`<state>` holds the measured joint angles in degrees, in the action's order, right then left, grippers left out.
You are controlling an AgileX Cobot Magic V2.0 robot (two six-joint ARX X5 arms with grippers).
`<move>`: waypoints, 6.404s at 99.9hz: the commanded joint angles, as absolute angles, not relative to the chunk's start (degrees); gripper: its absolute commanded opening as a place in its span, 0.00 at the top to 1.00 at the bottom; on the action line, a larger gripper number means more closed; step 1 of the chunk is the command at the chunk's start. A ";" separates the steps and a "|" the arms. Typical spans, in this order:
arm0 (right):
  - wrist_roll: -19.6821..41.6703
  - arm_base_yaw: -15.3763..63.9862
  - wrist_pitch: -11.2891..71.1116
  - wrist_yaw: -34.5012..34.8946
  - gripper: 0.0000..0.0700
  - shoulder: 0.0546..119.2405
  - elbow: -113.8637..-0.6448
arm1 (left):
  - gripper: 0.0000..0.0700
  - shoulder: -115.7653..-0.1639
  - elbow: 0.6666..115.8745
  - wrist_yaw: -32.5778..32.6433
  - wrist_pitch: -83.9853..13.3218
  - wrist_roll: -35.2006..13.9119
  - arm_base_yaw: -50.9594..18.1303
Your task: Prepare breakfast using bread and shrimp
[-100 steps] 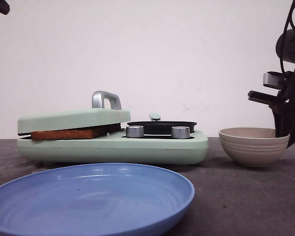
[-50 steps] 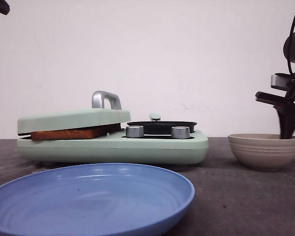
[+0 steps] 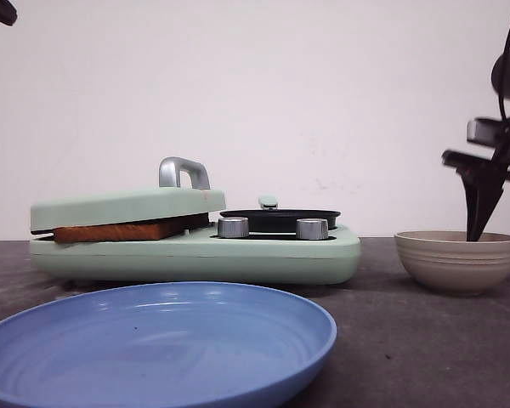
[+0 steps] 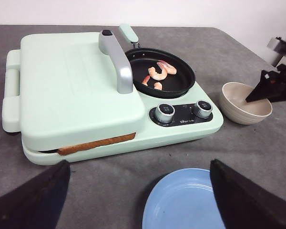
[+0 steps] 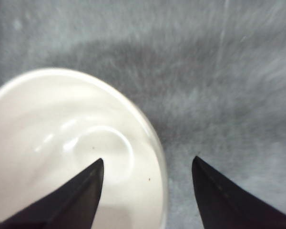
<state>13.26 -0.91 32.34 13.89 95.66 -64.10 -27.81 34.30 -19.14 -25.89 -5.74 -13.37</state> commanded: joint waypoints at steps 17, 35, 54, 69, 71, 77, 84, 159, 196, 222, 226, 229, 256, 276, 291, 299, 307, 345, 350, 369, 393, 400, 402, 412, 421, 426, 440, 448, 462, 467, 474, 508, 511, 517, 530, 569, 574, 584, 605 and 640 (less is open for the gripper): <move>11.92 -2.72 32.01 13.52 0.48 90.67 -64.97 | 0.29 -28.10 34.30 -18.87 -25.26 -6.11 -13.50; 10.52 -3.05 32.27 13.93 0.48 84.55 -64.97 | 0.29 -28.10 34.30 -18.87 -25.26 -6.26 -13.50; 8.34 -2.81 32.18 17.72 0.50 76.66 -64.97 | 0.29 -28.08 34.30 -18.94 -25.26 -7.25 -13.50; 8.29 -1.76 32.21 23.29 0.73 70.19 -64.97 | 0.29 -28.03 34.33 -19.29 -25.26 -8.82 -13.50; 8.27 -1.43 32.21 24.01 0.76 69.36 -64.97 | 0.29 -28.03 34.33 -19.42 -25.26 -8.95 -13.50; 8.14 -0.25 32.21 25.71 0.87 66.98 -64.97 | 0.29 -27.99 34.33 -19.49 -25.23 -9.85 -13.50; 7.53 1.74 32.21 27.51 0.98 64.53 -64.97 | 0.29 -27.99 34.35 -19.51 -25.17 -10.35 -13.52; -2.13 27.14 31.16 24.93 0.99 42.98 -59.96 | 1.00 -21.30 34.44 -19.51 -23.97 -15.29 -13.52; 5.85 29.34 11.49 21.96 0.99 27.38 -29.85 | 1.00 -9.21 27.44 -16.05 -16.01 -23.99 -13.52; 7.84 29.65 4.40 22.00 0.99 27.20 -19.11 | 1.00 -3.25 20.03 -14.37 -16.95 -21.98 -13.52; 7.35 29.65 4.05 22.02 0.99 27.18 -18.55 | 1.00 -2.72 20.03 -14.35 -18.81 -20.75 -13.52; 6.70 29.65 4.01 22.02 0.99 27.14 -18.24 | 1.00 -2.37 20.03 -14.35 -20.27 -19.77 -13.52; 3.81 29.65 4.64 22.00 0.99 27.20 -17.67 | 1.00 -0.23 20.01 -13.32 -25.28 -18.85 -13.52; 5.48 29.65 4.21 22.15 0.99 27.20 -17.67 | 1.00 -0.27 20.08 -13.56 -26.52 -27.68 -13.52; 5.37 29.65 4.23 22.22 0.99 27.20 -17.67 | 1.00 -0.27 20.08 -13.50 -26.55 -27.88 -13.52; 5.37 29.65 4.23 22.22 0.99 27.20 -17.67 | 1.00 -0.27 20.08 -13.52 -26.57 -27.88 -13.52; 5.37 29.65 4.23 22.22 0.99 27.20 -17.67 | 1.00 -0.27 20.08 -13.50 -26.57 -27.88 -13.52; 5.37 29.65 4.23 22.22 0.99 27.20 -17.67 | 1.00 -0.27 20.08 -13.52 -26.61 -27.88 -13.52; 5.37 29.65 4.23 22.22 0.99 27.20 -17.67 | 1.00 -0.19 20.08 -13.50 -26.59 -27.88 -13.50; 5.37 29.65 4.23 22.22 0.99 27.20 -17.67 | 1.00 -0.19 18.61 -9.37 -26.13 -24.97 -12.45; 5.37 29.65 4.23 22.22 0.99 27.20 -17.67 | 1.00 -0.19 6.87 -3.60 -3.84 -9.65 -6.72; 5.37 29.65 4.23 22.22 0.99 27.20 -17.67 | 1.00 -0.19 4.40 -3.64 -3.57 -9.39 -5.23; 5.37 29.65 4.23 22.22 0.99 27.20 -17.67 | 1.00 -0.19 3.70 -3.64 -3.53 -9.15 -4.86; 5.37 29.65 4.23 22.22 0.99 27.20 -17.67 | 1.00 -0.19 0.75 -3.62 -3.95 -7.11 -3.42; 5.37 29.65 4.21 22.22 0.99 27.20 -17.67 | 1.00 -0.19 0.80 -4.08 -9.98 -4.91 -2.59; 5.37 29.65 4.21 22.22 0.99 27.20 -17.67 | 1.00 -0.19 0.80 -4.01 -10.52 -4.40 -2.42; 5.37 29.65 4.08 22.22 0.99 27.20 -17.67 | 1.00 -0.19 0.78 -3.42 -10.63 -1.87 -1.96; 5.37 29.65 4.03 22.22 0.99 27.20 -17.67 | 1.00 -0.16 0.78 -3.33 -10.63 -1.87 -1.93; 5.37 29.65 3.99 22.22 0.99 27.20 -17.67 | 1.00 -0.19 0.78 -3.57 -10.57 -1.98 -1.93; 5.37 29.65 4.01 22.22 0.99 27.20 -17.67 | 1.00 -0.19 0.80 -3.57 -10.63 -1.98 -1.93; 5.37 29.65 3.92 22.22 0.99 27.20 -17.67 | 1.00 -0.19 0.80 -3.57 -10.63 -1.98 -1.93; 5.37 29.65 3.79 22.22 0.99 27.20 -17.67 | 1.00 -0.19 0.80 -3.55 -10.66 -1.98 -1.93; 5.37 29.65 3.79 22.24 0.99 27.20 -17.67 | 1.00 -0.19 0.80 -3.55 -10.66 -1.96 -1.93; 5.37 29.65 3.79 22.22 0.99 27.20 -17.67 | 1.00 -0.19 0.80 -3.55 -10.63 -1.98 -1.93; 5.37 29.65 3.79 22.22 0.99 27.20 -17.67 | 1.00 -0.19 0.80 -3.55 -10.66 -1.96 -1.93; -12.58 26.55 6.39 -4.29 0.99 18.31 -17.10 | 1.00 -0.19 0.80 -3.53 -10.66 -1.98 -1.93; -13.54 24.64 6.35 -6.22 0.99 16.27 -15.99 | 1.00 -0.19 0.80 -3.53 -10.66 -1.98 -1.93; -13.69 20.95 5.87 -5.41 0.99 12.45 -12.51 | 1.00 -0.19 0.80 -3.53 -10.66 -1.98 -1.93; -13.50 16.27 5.87 -1.21 0.99 2.83 -3.14 | 1.00 -0.19 0.80 -3.53 -10.66 -1.96 -1.93; -12.62 13.30 10.90 1.48 0.99 0.21 -0.67 | 1.00 -0.23 0.89 -3.42 -10.72 -1.98 -1.89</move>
